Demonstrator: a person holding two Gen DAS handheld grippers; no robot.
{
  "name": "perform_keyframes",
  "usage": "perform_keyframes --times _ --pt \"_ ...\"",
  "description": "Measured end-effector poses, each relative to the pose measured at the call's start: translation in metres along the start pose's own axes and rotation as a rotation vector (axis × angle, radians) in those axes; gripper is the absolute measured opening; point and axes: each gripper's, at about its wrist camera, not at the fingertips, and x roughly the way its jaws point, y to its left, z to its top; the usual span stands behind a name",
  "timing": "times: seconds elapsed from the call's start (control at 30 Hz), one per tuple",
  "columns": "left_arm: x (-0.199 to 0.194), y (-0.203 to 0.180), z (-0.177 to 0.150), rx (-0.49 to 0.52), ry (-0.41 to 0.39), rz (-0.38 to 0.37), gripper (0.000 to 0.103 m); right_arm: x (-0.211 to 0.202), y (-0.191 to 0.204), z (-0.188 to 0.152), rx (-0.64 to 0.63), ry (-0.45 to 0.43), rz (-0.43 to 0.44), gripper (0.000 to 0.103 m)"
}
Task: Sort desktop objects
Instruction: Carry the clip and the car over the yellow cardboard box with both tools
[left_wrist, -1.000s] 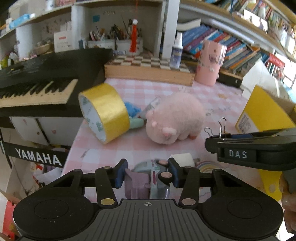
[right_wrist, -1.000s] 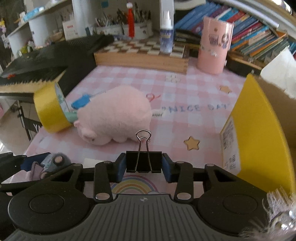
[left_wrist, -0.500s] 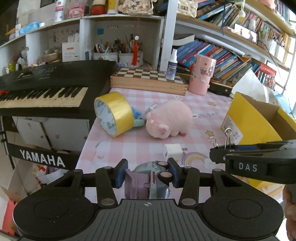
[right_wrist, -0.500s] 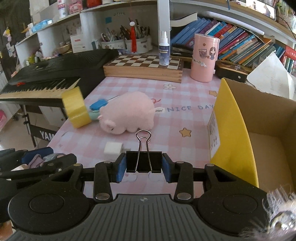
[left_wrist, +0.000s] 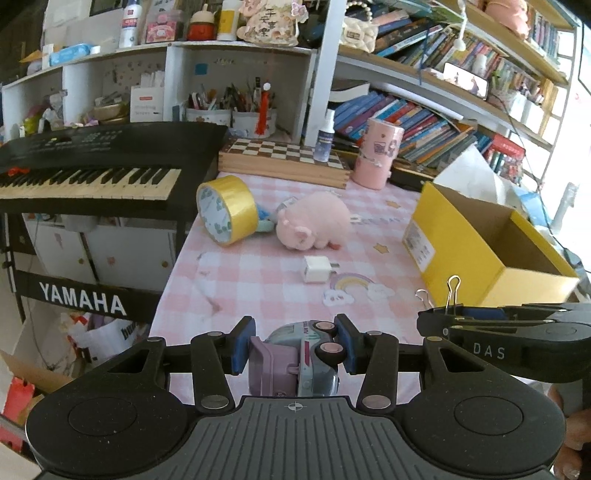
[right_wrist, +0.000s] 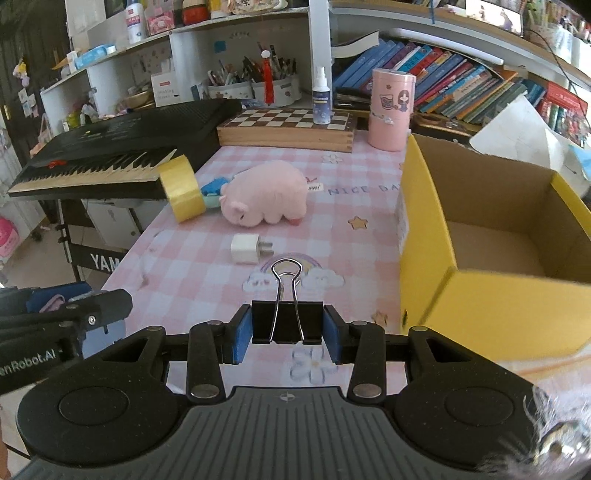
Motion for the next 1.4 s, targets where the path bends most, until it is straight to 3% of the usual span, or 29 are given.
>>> perform_keyframes --times 0.5,0.97,1.4 --pt "-0.040 -0.034 -0.040 0.084 0.039 -0.161 0.045 -0.074 -0.007 -0.072 0.117 0.005 -0.103 0.037" --pt "-0.042 -0.079 -0.055 0.190 0.080 -0.301 0.045 -0.114 -0.039 -0.113 0.248 0.031 -0.233 0.037" --pt "-0.040 -0.113 -0.059 0.275 0.096 -0.371 0.045 -0.134 -0.064 -0.133 0.340 0.020 -0.296 0.037"
